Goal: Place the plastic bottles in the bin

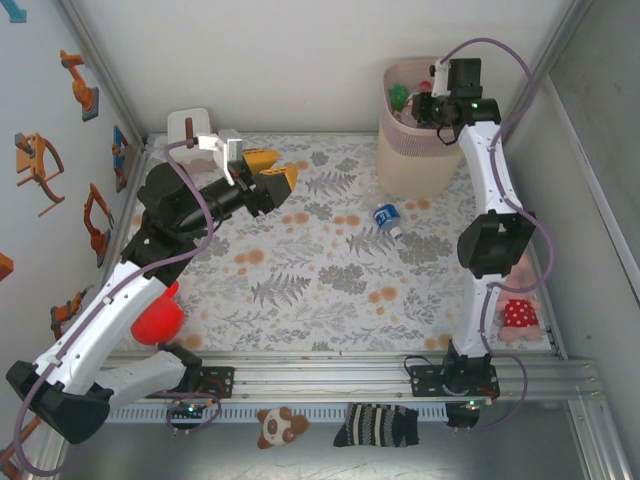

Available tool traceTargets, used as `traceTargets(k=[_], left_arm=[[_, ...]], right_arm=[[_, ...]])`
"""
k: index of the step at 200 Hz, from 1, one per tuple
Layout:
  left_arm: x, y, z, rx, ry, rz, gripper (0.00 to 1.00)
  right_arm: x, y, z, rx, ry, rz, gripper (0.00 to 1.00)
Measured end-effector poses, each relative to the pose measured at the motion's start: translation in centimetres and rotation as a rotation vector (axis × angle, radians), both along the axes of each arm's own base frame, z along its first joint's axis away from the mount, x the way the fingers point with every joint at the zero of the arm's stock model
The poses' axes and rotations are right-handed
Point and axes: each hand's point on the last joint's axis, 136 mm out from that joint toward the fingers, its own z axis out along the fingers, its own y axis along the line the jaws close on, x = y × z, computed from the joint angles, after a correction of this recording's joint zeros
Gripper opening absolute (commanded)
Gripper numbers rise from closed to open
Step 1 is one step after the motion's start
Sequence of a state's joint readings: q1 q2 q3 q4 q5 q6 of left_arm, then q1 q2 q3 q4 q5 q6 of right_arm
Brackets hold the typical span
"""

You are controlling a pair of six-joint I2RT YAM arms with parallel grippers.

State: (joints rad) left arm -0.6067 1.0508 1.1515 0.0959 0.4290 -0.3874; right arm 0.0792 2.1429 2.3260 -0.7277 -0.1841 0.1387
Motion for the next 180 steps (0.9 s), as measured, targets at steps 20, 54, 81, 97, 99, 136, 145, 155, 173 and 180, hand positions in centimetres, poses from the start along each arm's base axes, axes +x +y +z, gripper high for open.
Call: traceTargets(k=[20, 54, 81, 97, 99, 136, 145, 155, 173, 180], left_arm=[[0.0, 0.0, 0.0, 0.0, 0.0, 0.002, 0.74], [0.0, 0.0, 0.0, 0.0, 0.0, 0.002, 0.74], [0.1, 0.0, -0.1, 0.001, 0.003, 0.002, 0.74], [0.1, 0.0, -0.5, 0.005, 0.009, 0.003, 0.74], [0.1, 0.0, -0.5, 0.006, 0.009, 0.003, 0.74], [0.5, 0.0, -1.8, 0.023, 0.034, 0.014, 0.74], [0.6, 0.0, -2.0, 0.026, 0.04, 0.019, 0.74], [0.7, 0.1, -2.2, 0.031, 0.047, 0.026, 0.74], [1.0, 0.2, -2.7, 0.04, 0.061, 0.04, 0.74], [1.1, 0.3, -2.9, 0.044, 0.067, 0.047, 0.74]], right_arm=[[0.0, -0.1, -0.1, -0.001, 0.002, -0.002, 0.25], [-0.2, 0.1, 0.2, 0.018, 0.002, 0.01, 0.27], [-0.9, 0.0, 1.0, 0.045, 0.002, 0.007, 0.3], [-2.0, -0.1, 2.2, 0.054, -0.006, 0.004, 0.3], [-2.1, -0.1, 2.4, 0.055, -0.009, 0.004, 0.3], [-5.8, -0.2, 7.3, 0.079, -0.078, 0.006, 0.31], [-6.9, -0.2, 8.5, 0.083, -0.098, 0.006, 0.32], [-8.1, -0.2, 9.6, 0.09, -0.114, 0.007, 0.32], [-10.0, -0.2, 10.5, 0.101, -0.124, 0.007, 0.32], [-10.8, -0.2, 10.5, 0.102, -0.121, 0.008, 0.32]])
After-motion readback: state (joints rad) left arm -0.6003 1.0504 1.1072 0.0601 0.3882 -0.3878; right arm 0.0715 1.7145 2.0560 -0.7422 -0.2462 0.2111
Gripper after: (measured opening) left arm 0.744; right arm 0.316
